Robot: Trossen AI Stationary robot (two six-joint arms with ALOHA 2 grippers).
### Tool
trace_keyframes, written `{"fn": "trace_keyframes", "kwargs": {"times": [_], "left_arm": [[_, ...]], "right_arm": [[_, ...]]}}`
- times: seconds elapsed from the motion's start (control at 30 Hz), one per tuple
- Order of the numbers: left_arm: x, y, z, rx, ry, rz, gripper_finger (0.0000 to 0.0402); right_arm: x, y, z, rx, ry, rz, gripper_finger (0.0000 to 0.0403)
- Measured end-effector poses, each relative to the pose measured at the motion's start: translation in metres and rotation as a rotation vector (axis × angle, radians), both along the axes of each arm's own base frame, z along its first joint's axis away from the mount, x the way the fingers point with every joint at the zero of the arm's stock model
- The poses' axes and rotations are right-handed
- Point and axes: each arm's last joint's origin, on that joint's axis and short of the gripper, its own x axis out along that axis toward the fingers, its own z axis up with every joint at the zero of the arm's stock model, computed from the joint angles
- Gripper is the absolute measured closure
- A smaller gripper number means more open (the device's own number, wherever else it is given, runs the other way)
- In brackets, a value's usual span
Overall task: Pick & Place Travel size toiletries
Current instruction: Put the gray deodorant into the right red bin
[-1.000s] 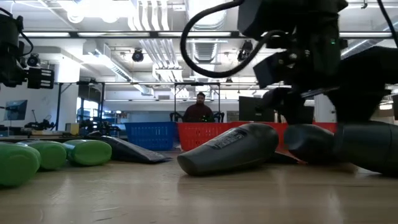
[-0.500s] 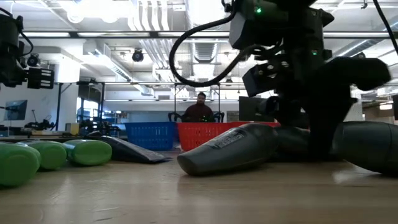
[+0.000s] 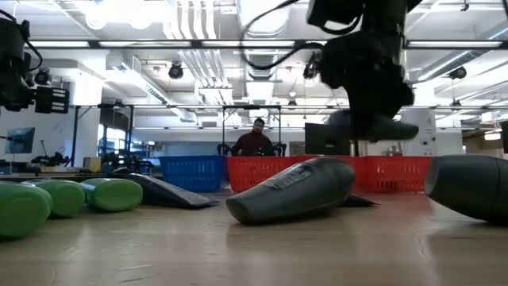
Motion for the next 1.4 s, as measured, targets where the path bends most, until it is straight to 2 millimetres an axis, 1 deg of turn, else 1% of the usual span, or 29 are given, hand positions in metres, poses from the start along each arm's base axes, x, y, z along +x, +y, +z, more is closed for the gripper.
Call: {"fn": "trace_keyframes", "kwargs": {"times": [0.07, 0.2, 0.3, 0.4, 0.5, 0.67, 0.77, 0.9, 0.97, 1.07, 1.17, 1.27, 1.33, 1.4], "left_arm": [[0.000, 0.000, 0.000, 0.000, 0.000, 0.000, 0.0156], [0.000, 0.000, 0.000, 0.000, 0.000, 0.000, 0.0156], [0.000, 0.000, 0.000, 0.000, 0.000, 0.000, 0.0156], [0.000, 0.000, 0.000, 0.000, 0.000, 0.000, 0.0156], [0.000, 0.000, 0.000, 0.000, 0.000, 0.000, 0.0156], [0.000, 0.000, 0.000, 0.000, 0.000, 0.000, 0.0156], [0.000, 0.000, 0.000, 0.000, 0.000, 0.000, 0.0156], [0.000, 0.000, 0.000, 0.000, 0.000, 0.000, 0.0156], [0.000, 0.000, 0.000, 0.000, 0.000, 0.000, 0.0156], [0.000, 0.000, 0.000, 0.000, 0.000, 0.000, 0.0156], [0.000, 0.000, 0.000, -0.001, 0.000, 0.000, 0.0156], [0.000, 0.000, 0.000, -0.001, 0.000, 0.000, 0.0156], [0.000, 0.000, 0.000, -0.001, 0.000, 0.000, 0.0156], [0.000, 0.000, 0.000, -0.001, 0.000, 0.000, 0.0156]], "right_arm": [[-0.014, -0.011, 0.009, 0.004, 0.010, -0.181, 0.0197], [-0.048, -0.035, 0.026, -0.028, -0.042, -0.464, 0.0196], [-0.072, -0.056, 0.025, -0.041, -0.066, -0.643, 0.0196], [-0.088, -0.074, 0.018, -0.033, -0.066, -0.715, 0.0194], [-0.093, -0.089, 0.010, -0.023, -0.077, -0.723, 0.0194], [-0.088, -0.111, 0.002, -0.051, -0.121, -0.722, 0.0193], [-0.087, -0.116, -0.005, -0.059, -0.072, -0.687, 0.0192], [-0.087, -0.116, -0.018, -0.025, 0.026, -0.635, 0.0188], [-0.085, -0.117, -0.024, -0.023, 0.053, -0.625, 0.0177], [-0.082, -0.118, -0.029, -0.022, 0.073, -0.623, 0.0151], [-0.080, -0.119, -0.025, -0.035, 0.061, -0.623, 0.0119], [-0.082, -0.118, -0.016, -0.044, 0.043, -0.604, 0.0089], [-0.082, -0.114, -0.005, -0.055, 0.023, -0.555, 0.0072], [-0.079, -0.104, 0.007, -0.070, -0.021, -0.435, 0.0058]]}}
